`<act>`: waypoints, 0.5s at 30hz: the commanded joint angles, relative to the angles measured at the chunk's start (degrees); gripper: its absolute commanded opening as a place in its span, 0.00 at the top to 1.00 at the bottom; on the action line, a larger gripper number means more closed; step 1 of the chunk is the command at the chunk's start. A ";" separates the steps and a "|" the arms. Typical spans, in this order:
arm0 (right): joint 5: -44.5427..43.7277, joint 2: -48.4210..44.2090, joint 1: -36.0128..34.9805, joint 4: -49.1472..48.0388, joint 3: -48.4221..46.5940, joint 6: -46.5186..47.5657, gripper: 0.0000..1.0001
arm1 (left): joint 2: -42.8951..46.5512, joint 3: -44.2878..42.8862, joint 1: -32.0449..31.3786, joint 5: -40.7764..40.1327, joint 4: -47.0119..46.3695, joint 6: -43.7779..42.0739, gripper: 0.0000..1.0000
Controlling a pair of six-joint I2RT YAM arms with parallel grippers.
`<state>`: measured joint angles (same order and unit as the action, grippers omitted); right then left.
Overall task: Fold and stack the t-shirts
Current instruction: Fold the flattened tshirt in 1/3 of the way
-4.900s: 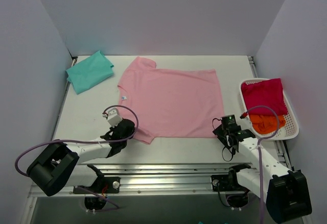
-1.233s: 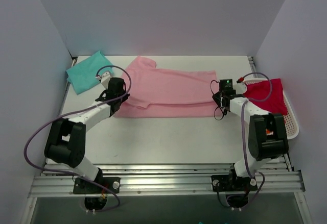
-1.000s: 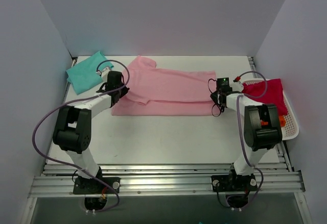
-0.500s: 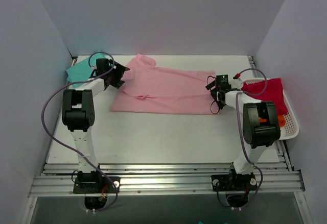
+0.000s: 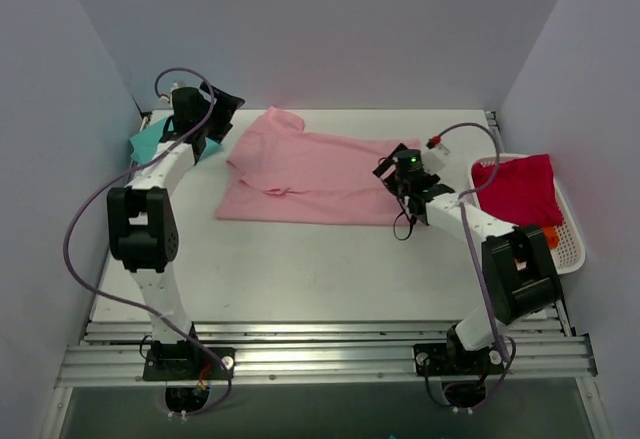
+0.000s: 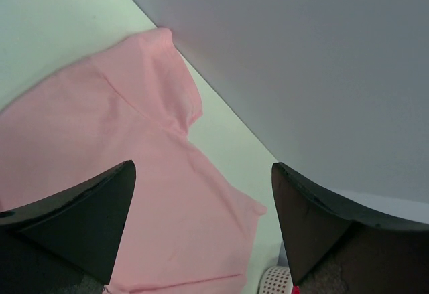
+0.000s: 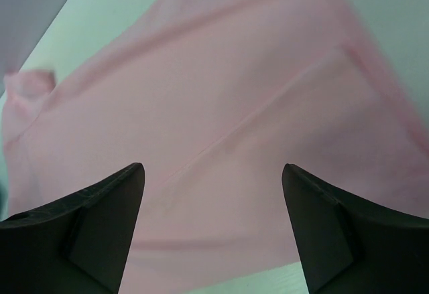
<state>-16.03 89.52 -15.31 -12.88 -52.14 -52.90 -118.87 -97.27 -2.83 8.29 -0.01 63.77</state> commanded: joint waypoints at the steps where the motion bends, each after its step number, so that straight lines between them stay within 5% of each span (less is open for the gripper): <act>1: -1.46 2.32 -9.63 -3.38 -6.55 5.26 0.21 | 12.85 8.47 -1.04 -2.84 -5.17 -9.17 0.09; 8: 0.82 21.01 -23.61 0.13 -27.99 8.34 0.28 | 27.63 28.53 -1.92 -10.93 -8.08 -18.67 0.09; 15: 4.25 38.09 -30.12 6.29 -45.50 6.68 0.72 | 34.75 33.72 -1.04 -11.55 -7.11 -22.63 0.10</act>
<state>-12.82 123.68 -44.47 -11.97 -94.35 -46.13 -87.94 -64.51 -4.34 -1.67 -4.71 45.19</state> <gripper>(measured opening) 0.315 0.905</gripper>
